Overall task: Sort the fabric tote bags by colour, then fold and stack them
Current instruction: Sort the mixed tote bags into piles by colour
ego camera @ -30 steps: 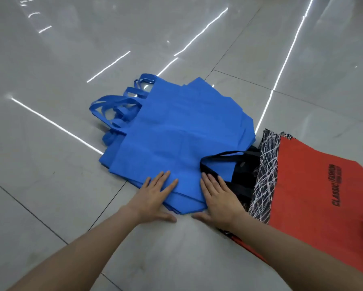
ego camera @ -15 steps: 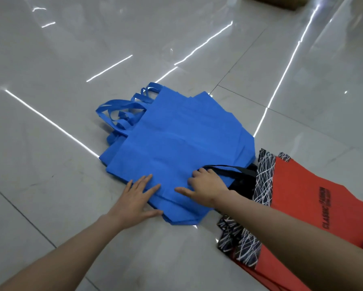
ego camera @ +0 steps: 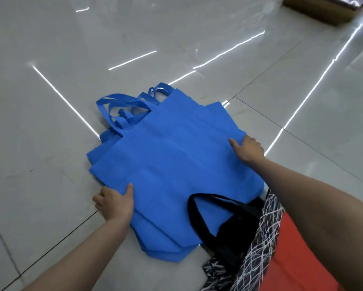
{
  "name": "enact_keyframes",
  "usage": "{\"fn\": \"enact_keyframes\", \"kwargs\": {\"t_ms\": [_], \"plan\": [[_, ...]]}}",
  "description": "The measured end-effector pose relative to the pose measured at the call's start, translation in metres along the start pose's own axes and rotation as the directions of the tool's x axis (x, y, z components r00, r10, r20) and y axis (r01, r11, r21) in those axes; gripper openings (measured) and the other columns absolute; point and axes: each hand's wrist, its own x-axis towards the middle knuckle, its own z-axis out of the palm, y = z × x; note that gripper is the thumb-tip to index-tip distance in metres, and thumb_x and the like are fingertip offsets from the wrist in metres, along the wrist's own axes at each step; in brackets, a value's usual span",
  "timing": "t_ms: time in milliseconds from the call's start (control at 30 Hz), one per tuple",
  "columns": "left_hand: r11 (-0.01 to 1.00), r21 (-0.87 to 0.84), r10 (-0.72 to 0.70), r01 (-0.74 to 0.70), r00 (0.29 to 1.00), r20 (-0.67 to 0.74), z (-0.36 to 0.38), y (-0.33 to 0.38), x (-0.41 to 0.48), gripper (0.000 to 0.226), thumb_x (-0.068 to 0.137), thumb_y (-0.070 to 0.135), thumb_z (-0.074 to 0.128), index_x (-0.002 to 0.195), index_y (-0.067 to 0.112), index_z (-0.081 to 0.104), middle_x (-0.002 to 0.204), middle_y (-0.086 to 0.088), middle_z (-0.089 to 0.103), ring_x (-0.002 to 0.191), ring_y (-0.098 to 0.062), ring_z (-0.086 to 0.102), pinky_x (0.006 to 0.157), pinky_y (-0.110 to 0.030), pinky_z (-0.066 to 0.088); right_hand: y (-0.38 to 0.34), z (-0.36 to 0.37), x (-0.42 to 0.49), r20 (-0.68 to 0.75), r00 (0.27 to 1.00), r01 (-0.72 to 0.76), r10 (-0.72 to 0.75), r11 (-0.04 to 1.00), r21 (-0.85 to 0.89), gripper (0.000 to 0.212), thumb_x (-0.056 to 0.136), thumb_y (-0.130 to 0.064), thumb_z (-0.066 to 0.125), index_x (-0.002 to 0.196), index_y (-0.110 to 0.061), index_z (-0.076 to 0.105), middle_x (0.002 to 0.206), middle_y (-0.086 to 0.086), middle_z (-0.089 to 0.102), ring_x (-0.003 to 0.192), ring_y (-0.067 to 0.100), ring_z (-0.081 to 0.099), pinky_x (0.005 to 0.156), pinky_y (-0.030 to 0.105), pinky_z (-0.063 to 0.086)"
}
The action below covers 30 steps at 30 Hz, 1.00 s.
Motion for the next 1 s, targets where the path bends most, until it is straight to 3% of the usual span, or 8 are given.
{"fn": "enact_keyframes", "kwargs": {"t_ms": [200,300,400,533,633,700,833,1000], "plan": [[0.996,-0.072,0.059,-0.060,0.998,-0.017,-0.004,0.001,0.013,0.048,0.086,0.017,0.063,0.125,-0.002,0.043,0.130,-0.028,0.033,0.116,-0.041,0.040,0.099,-0.043,0.035,0.021,-0.011,0.043,0.165,0.984,-0.103,0.068,0.972,0.209,0.066,0.096,-0.057,0.027,0.126,-0.003,0.048,0.130,0.017,0.047,0.118,0.036,0.044,0.101,0.043,0.035],[0.977,-0.159,0.141,-0.139,0.990,-0.002,-0.004,0.006,0.019,0.056,0.085,0.018,0.063,0.135,0.009,0.038,0.130,-0.021,0.035,0.115,-0.037,0.043,0.101,-0.042,0.036,0.019,-0.013,0.047,0.081,0.993,-0.112,0.090,0.935,0.338,0.055,0.096,-0.054,0.035,0.084,-0.002,0.049,0.088,0.010,0.052,0.088,0.030,0.048,0.074,0.035,0.038],[0.934,-0.229,0.291,-0.275,0.956,0.039,-0.005,0.015,0.032,0.071,0.077,0.022,0.065,0.139,0.023,0.032,0.133,-0.008,0.047,0.116,-0.028,0.048,0.103,-0.046,0.038,0.022,-0.008,0.041,0.168,0.984,-0.113,0.056,0.931,0.347,0.045,0.091,-0.043,0.052,0.068,-0.006,0.043,0.071,0.007,0.045,0.066,0.023,0.043,0.058,0.032,0.032],[0.955,-0.212,0.221,-0.206,0.974,0.050,-0.007,0.025,0.051,0.063,0.080,0.016,0.068,0.131,0.018,0.032,0.132,-0.006,0.049,0.118,-0.033,0.048,0.102,-0.048,0.039,0.033,-0.009,0.047,0.155,0.987,-0.121,0.051,0.867,0.483,0.015,0.084,-0.015,0.058,0.085,0.000,0.057,0.084,0.008,0.046,0.075,0.023,0.041,0.070,0.043,0.041],[0.999,-0.043,0.026,-0.028,0.998,-0.049,-0.005,0.038,0.054,0.082,0.073,0.040,0.076,0.129,-0.001,0.034,0.136,-0.023,0.036,0.126,-0.041,0.035,0.102,-0.048,0.033,0.023,-0.016,0.059,0.154,0.984,-0.166,0.089,0.774,0.611,0.040,0.085,-0.039,0.057,0.108,-0.007,0.053,0.104,0.008,0.049,0.090,0.027,0.049,0.077,0.038,0.040],[0.999,0.032,0.001,0.000,1.000,-0.023,-0.003,0.039,0.055,0.086,0.069,0.048,0.077,0.130,0.003,0.035,0.136,-0.021,0.028,0.126,-0.038,0.029,0.101,-0.047,0.032,0.009,-0.017,0.069,0.177,0.983,-0.144,0.053,0.819,0.555,0.055,0.088,-0.053,0.053,0.119,-0.009,0.051,0.115,0.008,0.047,0.104,0.028,0.049,0.086,0.038,0.041],[0.995,0.057,0.076,-0.077,0.997,0.021,0.002,0.029,0.067,0.084,0.068,0.048,0.077,0.133,0.015,0.035,0.133,-0.014,0.024,0.123,-0.035,0.028,0.102,-0.046,0.034,-0.007,-0.013,0.080,0.054,0.999,-0.017,0.002,0.958,0.287,0.035,0.088,-0.037,0.056,0.075,-0.008,0.042,0.074,0.005,0.043,0.071,0.024,0.042,0.057,0.031,0.033],[0.982,0.004,0.189,-0.189,0.982,0.014,-0.004,0.027,0.079,0.074,0.072,0.032,0.079,0.126,0.003,0.038,0.131,-0.018,0.041,0.121,-0.038,0.041,0.100,-0.051,0.039,0.008,-0.017,0.046,0.035,0.996,0.089,-0.085,0.986,-0.144,0.038,0.086,-0.040,0.057,0.068,-0.010,0.041,0.069,0.003,0.048,0.060,0.021,0.044,0.052,0.027,0.029]]}}
